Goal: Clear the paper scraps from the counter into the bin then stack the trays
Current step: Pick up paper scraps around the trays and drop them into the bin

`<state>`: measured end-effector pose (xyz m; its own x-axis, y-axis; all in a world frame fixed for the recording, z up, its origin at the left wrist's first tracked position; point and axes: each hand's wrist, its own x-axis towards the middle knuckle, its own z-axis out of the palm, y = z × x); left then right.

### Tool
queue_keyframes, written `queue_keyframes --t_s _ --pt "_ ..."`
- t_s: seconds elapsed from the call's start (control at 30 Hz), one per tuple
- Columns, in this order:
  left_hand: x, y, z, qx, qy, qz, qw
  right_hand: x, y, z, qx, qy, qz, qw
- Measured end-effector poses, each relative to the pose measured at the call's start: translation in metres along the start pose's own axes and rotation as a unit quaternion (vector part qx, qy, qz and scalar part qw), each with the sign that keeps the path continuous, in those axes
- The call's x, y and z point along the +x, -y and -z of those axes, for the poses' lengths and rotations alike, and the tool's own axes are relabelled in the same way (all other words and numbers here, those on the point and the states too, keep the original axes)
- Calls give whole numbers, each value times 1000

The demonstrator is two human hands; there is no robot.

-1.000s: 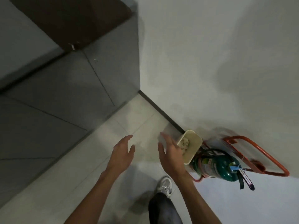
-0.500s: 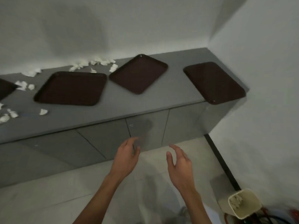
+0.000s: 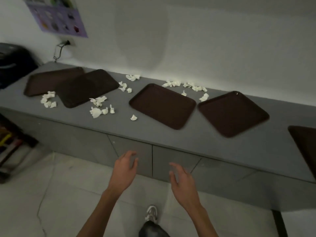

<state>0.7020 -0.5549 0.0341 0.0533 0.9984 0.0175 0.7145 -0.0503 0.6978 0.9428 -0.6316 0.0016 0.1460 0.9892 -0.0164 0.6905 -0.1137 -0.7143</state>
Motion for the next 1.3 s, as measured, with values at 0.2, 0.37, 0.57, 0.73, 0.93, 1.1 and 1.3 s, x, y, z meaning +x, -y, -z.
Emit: queue_keyframes --t_s 0.2,0.37,0.57,0.73,0.93,1.1,1.3 --pt "61 63 41 11 -43 56 997 112 52 -48 -9 37 61 997" --pt "102 99 73 14 -65 89 994 209 103 -86 -37 77 106 991" --pt "154 142 106 62 -55 108 991 316 138 -141 -165 113 138 970" --pt "220 185 129 92 -17 92 991 358 117 -196 -213 137 120 960" --pt "315 223 151 114 26 89 989 335 102 -224 -159 84 43 983" --pt "379 245 142 143 85 62 984 314 119 -226 -145 45 -7 988" --pt "393 285 124 154 100 37 982 289 129 -233 -122 46 -107 986"
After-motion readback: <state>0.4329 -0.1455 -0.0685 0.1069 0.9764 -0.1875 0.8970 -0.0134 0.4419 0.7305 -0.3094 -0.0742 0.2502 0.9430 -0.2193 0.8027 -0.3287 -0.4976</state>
